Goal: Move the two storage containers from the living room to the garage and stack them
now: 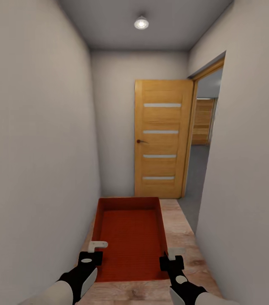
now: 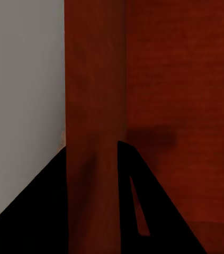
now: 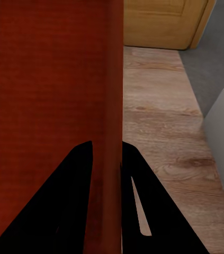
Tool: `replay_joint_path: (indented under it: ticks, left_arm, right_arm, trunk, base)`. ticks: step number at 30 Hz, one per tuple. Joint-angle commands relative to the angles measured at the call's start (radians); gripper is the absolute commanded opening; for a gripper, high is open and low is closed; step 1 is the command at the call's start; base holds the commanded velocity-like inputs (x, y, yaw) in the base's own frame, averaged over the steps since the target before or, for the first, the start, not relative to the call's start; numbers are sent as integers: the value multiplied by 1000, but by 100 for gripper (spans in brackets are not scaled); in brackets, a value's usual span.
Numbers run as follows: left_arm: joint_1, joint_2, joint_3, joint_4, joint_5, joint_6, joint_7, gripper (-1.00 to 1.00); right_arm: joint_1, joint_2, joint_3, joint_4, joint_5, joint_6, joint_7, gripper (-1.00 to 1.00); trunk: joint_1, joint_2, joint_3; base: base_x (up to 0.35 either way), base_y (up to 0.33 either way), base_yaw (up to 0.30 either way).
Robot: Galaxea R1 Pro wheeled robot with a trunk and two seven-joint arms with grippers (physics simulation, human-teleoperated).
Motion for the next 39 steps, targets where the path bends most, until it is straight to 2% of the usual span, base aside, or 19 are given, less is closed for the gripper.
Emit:
replay_joint_path:
  ticks: [1,39]
  left_arm:
    - [-2,-3,26,-6,56,2,-13,-100]
    - [-2,-3,26,-6,56,-1,-13,-100]
  right_arm:
    - [0,0,20,1,-7,-2,4,-100]
    - [0,0,20,1,-7,-2,4,-100]
  trunk:
    - [1,-1,-1]
    - [1,-1,-1]
  base:
    - [322,0,0]
    - [322,0,0]
